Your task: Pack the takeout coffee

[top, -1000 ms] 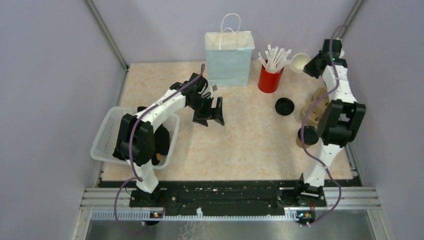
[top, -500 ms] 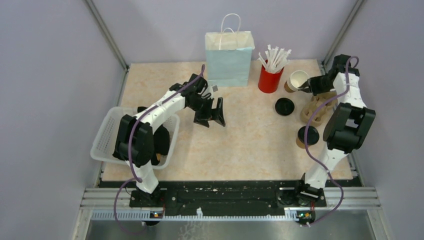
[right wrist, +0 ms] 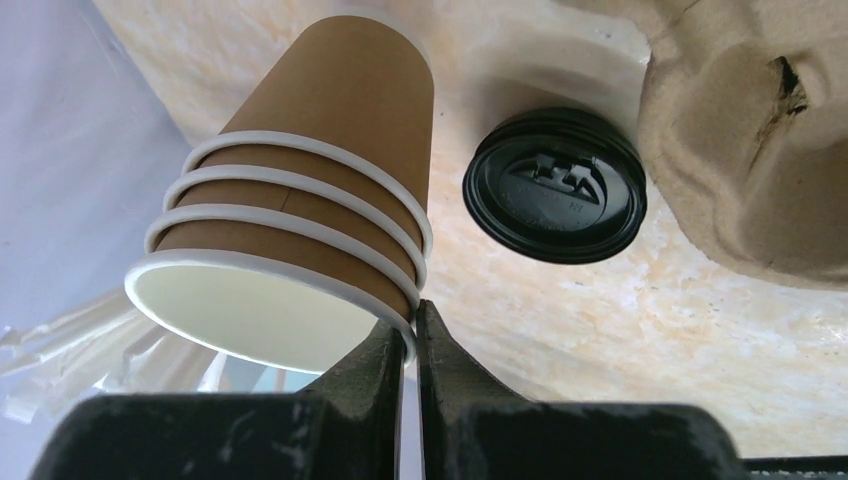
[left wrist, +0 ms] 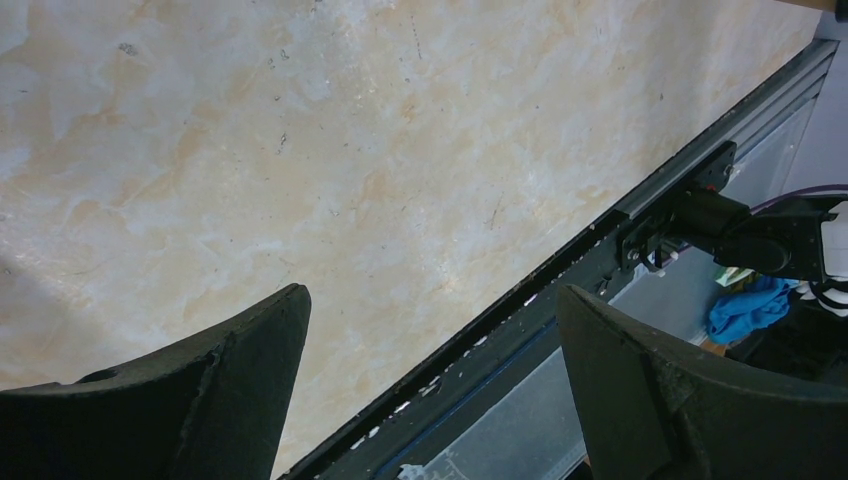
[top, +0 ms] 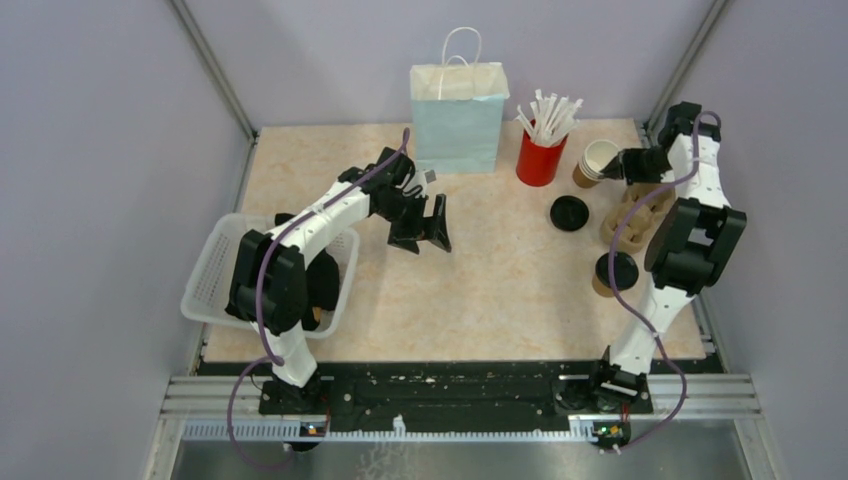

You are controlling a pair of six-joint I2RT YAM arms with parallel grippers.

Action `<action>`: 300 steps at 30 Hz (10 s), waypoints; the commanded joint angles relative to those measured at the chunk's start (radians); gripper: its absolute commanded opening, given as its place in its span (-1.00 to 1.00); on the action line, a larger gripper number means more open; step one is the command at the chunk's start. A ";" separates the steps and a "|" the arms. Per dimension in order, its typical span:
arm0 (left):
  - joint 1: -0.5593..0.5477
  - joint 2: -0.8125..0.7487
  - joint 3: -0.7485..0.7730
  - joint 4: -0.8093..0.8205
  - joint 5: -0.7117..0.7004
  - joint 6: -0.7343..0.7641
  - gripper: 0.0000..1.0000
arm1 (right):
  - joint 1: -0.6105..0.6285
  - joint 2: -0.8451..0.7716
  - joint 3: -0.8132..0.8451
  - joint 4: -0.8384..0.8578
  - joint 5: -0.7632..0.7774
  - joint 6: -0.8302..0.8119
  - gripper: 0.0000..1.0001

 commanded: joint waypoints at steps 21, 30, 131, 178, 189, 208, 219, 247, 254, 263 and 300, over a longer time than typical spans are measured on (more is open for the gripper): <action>-0.003 -0.034 -0.009 0.041 0.022 0.013 0.97 | 0.055 0.002 0.151 -0.035 0.224 -0.479 0.14; -0.003 -0.020 0.002 0.036 0.027 0.016 0.97 | 0.123 0.051 0.210 0.062 0.349 -0.768 0.02; -0.017 0.001 0.042 0.015 0.036 0.003 0.97 | 0.183 0.113 0.310 0.044 0.491 -0.853 -1.00; -0.206 0.363 0.131 1.245 -0.184 -0.635 0.97 | 0.181 0.009 0.106 0.171 0.353 -0.919 -1.00; -0.274 0.723 0.484 1.303 -0.432 -0.731 0.95 | 0.185 0.047 0.144 0.163 0.359 -0.932 -1.00; -0.283 0.861 0.643 1.315 -0.460 -0.827 0.97 | 0.230 -0.024 0.001 0.208 0.332 -0.935 -1.00; -0.282 0.882 0.653 1.278 -0.462 -0.853 0.89 | 0.233 -0.029 0.013 0.201 0.325 -0.923 -1.00; -0.270 0.836 0.589 1.343 -0.442 -0.814 0.97 | 0.238 0.066 0.168 0.115 0.362 -0.945 -0.46; -0.270 0.837 0.609 1.335 -0.440 -0.794 0.97 | 0.245 0.068 0.171 0.117 0.368 -0.945 -0.81; -0.269 0.839 0.618 1.340 -0.445 -0.824 0.97 | 0.245 0.050 0.142 0.121 0.370 -0.946 -1.00; -0.247 0.819 0.498 1.567 -0.386 -0.858 0.96 | 0.260 0.066 0.152 0.111 0.375 -0.939 -1.00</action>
